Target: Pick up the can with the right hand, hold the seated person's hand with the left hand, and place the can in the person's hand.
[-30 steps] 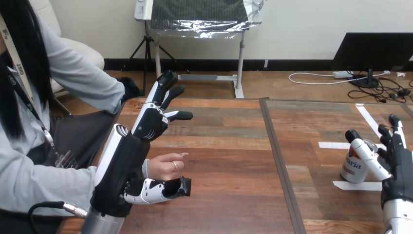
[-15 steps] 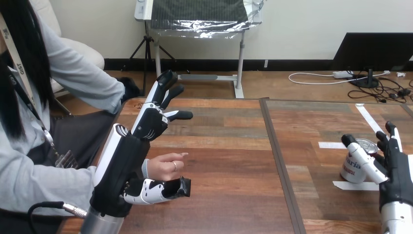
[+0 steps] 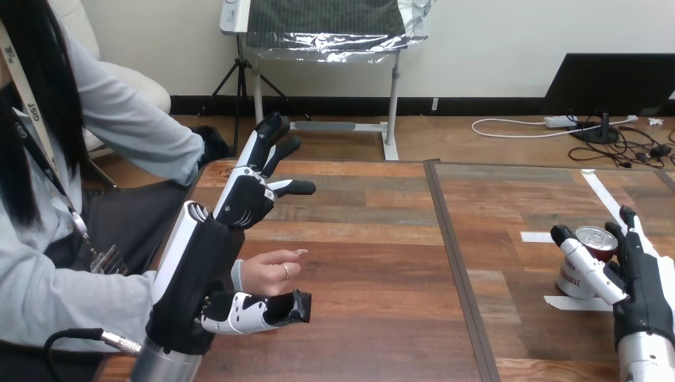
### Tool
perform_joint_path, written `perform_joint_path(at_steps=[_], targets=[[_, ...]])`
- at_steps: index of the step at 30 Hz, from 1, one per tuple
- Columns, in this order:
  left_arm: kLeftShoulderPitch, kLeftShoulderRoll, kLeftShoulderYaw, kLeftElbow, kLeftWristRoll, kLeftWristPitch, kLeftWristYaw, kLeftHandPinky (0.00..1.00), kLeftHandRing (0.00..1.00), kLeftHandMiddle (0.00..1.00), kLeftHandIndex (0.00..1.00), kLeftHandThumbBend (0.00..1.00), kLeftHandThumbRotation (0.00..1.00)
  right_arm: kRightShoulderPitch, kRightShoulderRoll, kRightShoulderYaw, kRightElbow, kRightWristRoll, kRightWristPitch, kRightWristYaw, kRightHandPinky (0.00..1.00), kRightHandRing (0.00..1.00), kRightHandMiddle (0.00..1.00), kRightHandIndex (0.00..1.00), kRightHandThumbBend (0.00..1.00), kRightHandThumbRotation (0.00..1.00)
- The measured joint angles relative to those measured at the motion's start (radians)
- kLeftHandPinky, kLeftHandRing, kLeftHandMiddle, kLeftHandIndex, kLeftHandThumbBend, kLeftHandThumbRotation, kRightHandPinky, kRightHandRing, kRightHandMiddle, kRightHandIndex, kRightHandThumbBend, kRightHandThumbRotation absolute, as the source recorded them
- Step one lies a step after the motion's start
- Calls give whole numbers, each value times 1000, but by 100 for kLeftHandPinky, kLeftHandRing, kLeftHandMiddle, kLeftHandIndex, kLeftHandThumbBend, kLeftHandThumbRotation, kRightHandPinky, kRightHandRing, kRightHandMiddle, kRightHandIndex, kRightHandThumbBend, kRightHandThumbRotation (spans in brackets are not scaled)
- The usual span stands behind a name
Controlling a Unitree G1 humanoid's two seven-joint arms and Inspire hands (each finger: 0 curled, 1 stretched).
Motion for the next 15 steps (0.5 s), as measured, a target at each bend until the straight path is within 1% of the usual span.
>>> perform_joint_path(at_steps=[8,11,15], targets=[[1,0,1,-7,-1,0,0,74,93,99,98,100,68,0,1,0,2,9,17,23,93,95,95,100,100,59],[1,0,1,-9,-1,0,0,73,93,99,98,100,68,0,1,0,4,12,21,25,87,91,95,100,100,60],[2,0,1,-11,-2,0,-2,73,93,99,98,100,68,0,1,1,8,12,24,24,87,91,95,100,100,61]])
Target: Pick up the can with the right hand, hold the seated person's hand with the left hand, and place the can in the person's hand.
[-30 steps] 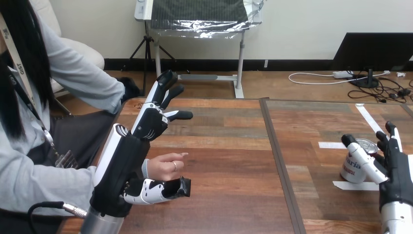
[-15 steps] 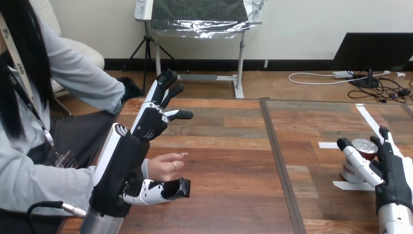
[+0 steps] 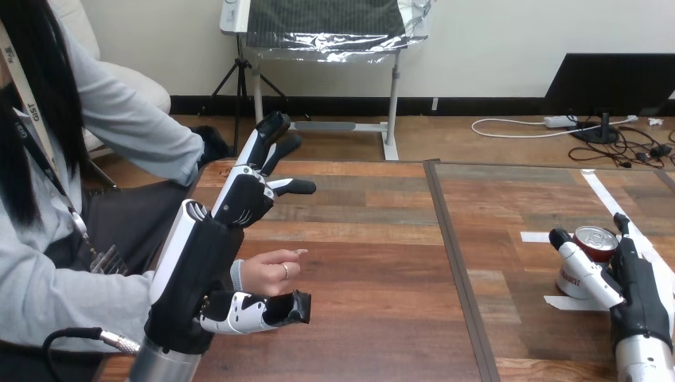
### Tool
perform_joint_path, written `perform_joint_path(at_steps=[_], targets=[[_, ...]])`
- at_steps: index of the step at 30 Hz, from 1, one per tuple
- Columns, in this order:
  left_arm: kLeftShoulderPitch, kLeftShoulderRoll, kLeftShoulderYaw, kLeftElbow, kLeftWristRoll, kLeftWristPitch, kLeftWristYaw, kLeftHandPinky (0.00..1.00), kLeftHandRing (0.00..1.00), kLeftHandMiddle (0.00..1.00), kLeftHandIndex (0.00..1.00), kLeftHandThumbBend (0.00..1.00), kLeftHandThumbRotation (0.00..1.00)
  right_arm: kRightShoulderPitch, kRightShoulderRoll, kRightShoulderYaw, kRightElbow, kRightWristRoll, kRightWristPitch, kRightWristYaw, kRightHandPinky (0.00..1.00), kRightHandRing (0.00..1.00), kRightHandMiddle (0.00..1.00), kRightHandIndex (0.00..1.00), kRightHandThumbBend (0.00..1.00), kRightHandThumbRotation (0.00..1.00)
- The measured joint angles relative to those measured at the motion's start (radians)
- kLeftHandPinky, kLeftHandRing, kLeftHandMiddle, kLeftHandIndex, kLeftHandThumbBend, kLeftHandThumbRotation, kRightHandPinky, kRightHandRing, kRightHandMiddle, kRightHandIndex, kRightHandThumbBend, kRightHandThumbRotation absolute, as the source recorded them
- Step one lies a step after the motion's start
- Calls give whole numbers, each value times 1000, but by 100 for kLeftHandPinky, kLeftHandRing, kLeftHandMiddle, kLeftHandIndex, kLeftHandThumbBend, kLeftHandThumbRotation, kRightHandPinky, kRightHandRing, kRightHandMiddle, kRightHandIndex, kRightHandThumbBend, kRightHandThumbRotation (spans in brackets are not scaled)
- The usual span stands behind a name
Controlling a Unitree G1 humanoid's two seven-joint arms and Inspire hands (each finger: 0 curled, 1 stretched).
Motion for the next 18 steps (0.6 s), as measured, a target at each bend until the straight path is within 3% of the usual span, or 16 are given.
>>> perform_joint_path(at_steps=[18], targets=[[3,2,6,-4,-25,-3,-15,71,93,98,98,100,66,0,0,1,12,7,1,15,98,97,95,100,100,60]])
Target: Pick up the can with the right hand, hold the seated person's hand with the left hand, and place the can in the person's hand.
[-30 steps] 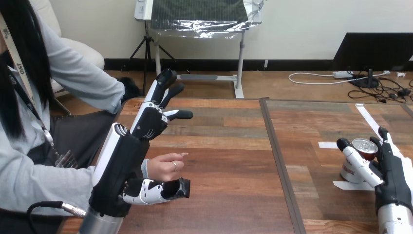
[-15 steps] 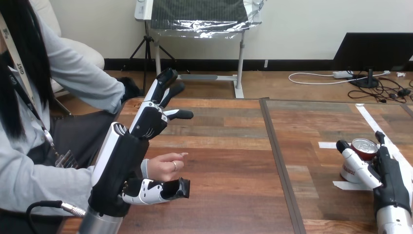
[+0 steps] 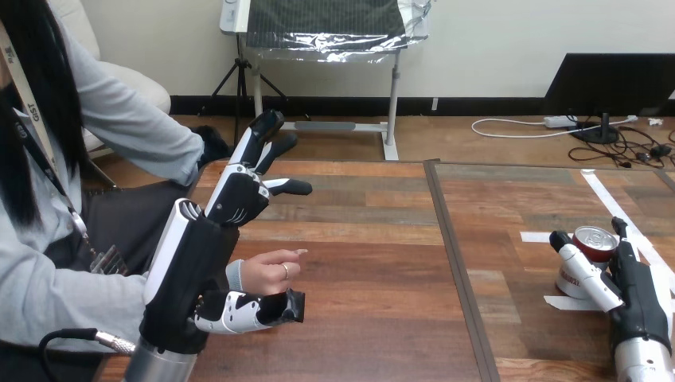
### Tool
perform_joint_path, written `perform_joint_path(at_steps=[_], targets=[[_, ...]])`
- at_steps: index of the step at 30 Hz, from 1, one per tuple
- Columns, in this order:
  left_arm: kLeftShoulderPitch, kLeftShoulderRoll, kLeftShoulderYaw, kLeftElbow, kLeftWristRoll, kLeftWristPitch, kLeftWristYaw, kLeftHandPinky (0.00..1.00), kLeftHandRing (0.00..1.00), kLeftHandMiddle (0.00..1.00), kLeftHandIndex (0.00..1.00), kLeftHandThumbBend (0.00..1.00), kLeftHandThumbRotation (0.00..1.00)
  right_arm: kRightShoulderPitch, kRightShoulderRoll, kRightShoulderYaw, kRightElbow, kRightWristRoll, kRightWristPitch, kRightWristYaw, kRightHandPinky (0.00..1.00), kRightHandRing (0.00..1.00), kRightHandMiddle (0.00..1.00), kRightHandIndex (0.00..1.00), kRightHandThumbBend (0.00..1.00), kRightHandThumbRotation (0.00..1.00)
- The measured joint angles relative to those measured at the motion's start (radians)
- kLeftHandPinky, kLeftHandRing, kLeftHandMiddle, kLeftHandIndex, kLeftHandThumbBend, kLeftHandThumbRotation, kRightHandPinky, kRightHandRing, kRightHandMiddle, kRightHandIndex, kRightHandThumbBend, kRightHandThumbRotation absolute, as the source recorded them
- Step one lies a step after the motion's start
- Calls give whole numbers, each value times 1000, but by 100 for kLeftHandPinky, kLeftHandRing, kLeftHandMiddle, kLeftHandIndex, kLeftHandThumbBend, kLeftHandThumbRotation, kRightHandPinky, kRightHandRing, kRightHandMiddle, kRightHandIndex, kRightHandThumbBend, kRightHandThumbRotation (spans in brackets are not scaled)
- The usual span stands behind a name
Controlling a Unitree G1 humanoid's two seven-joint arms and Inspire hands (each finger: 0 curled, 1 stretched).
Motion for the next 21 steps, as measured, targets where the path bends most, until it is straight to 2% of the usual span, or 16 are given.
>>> perform_joint_path(at_steps=[21], targets=[[20,1,1,-13,-40,18,-27,74,95,99,96,100,63,0,1,2,5,2,25,1,96,95,93,98,100,58]])
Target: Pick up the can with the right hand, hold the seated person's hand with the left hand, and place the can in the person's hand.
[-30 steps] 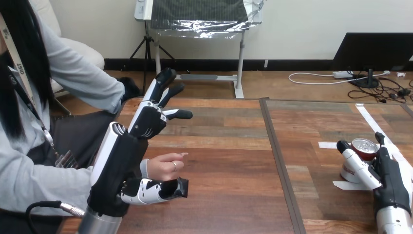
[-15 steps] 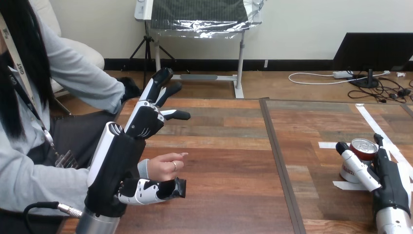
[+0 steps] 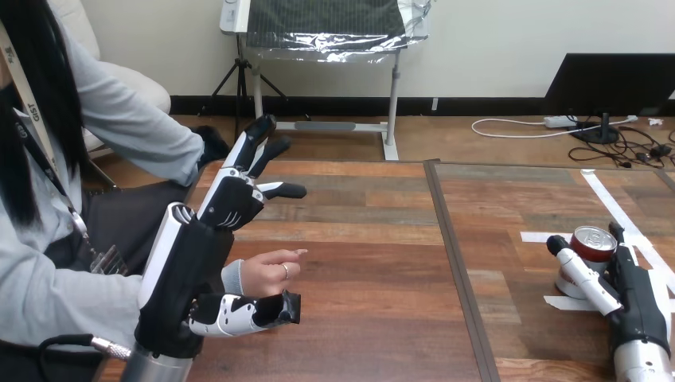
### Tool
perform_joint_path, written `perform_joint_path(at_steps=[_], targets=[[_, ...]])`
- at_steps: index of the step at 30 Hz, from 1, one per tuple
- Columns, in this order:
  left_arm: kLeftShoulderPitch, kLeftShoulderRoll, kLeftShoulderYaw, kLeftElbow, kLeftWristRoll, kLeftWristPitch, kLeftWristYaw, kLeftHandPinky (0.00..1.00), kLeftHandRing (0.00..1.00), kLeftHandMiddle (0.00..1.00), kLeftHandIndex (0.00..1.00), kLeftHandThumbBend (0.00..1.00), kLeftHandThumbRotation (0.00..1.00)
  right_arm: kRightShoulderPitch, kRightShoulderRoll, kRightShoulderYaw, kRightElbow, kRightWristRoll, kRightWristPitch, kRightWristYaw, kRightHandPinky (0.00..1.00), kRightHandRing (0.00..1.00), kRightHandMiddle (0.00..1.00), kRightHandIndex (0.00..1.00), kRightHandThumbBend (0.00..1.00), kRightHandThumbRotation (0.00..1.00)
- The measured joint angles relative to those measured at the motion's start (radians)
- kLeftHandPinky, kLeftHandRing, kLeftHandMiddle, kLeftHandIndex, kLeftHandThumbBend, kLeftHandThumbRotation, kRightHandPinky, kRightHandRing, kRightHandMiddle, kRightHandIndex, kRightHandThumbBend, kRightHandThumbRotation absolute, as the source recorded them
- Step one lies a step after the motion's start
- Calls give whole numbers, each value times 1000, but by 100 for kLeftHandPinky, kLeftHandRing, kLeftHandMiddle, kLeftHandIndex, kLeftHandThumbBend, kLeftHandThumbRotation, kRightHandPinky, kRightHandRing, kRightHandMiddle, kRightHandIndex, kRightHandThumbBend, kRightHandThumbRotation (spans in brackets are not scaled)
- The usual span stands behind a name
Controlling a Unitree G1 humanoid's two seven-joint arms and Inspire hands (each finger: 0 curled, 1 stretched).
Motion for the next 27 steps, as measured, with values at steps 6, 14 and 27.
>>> perform_joint_path(at_steps=[6,14,27], targets=[[0,0,0,-2,-11,2,-13,75,95,99,96,100,62,-1,0,5,0,-8,9,-8,95,95,93,98,100,58],[0,0,-1,-9,-36,2,-32,77,96,99,96,100,59,-9,-1,7,0,-18,23,-13,97,96,94,99,100,56],[0,-1,0,-13,-61,2,-62,80,97,99,96,100,58,-24,-3,8,0,-26,51,-9,95,94,93,98,100,54]])
